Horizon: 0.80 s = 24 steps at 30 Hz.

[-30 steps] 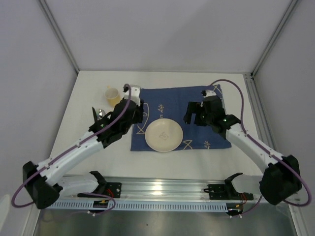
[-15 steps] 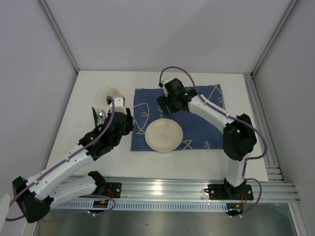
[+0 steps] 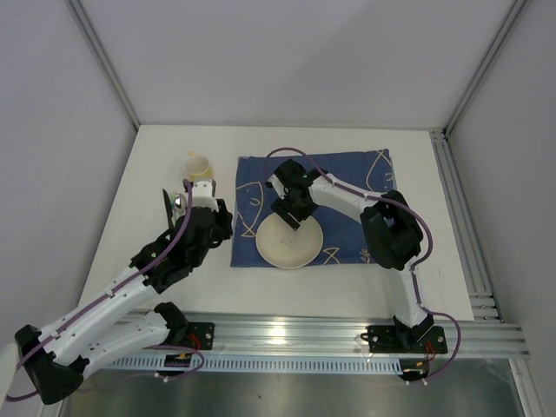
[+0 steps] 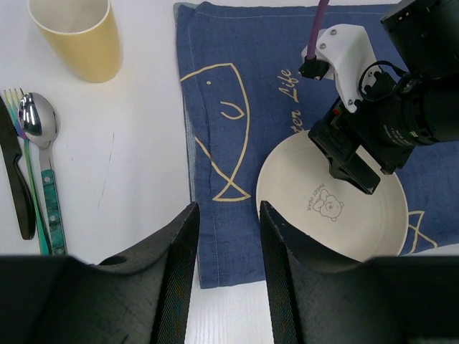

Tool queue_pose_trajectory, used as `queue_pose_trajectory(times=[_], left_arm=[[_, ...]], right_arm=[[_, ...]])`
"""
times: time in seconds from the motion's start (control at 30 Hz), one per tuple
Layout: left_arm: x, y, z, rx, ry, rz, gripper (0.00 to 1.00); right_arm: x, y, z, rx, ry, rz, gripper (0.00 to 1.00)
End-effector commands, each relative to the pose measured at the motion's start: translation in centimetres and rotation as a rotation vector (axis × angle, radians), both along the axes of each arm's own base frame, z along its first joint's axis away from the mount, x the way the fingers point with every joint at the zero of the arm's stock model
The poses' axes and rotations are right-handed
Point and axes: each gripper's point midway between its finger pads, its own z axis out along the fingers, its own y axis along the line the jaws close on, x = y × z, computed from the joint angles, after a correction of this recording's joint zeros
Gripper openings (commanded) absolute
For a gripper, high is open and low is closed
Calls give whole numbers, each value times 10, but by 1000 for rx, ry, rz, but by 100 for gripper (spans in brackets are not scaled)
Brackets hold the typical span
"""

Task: Set the dinner table for one person
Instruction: Move the plate onto the napkin.

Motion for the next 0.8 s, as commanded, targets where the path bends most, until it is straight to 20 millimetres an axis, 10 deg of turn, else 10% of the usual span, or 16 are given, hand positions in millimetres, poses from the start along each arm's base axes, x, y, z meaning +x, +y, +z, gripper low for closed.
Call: queue_pose_trajectory(times=[0.0, 0.17, 0.4, 0.77], left_arm=[[0, -3, 10, -22, -42, -22, 43], [0, -2, 8, -11, -42, -31, 42], [0, 0, 10, -1, -56, -28, 42], [5, -5, 10, 10, -60, -40, 42]], right_arm=[[13, 18, 13, 43, -34, 51, 74], [23, 31, 15, 59, -25, 64, 64], [18, 31, 2, 42, 19, 71, 0], [19, 38, 26, 130, 5, 76, 0]])
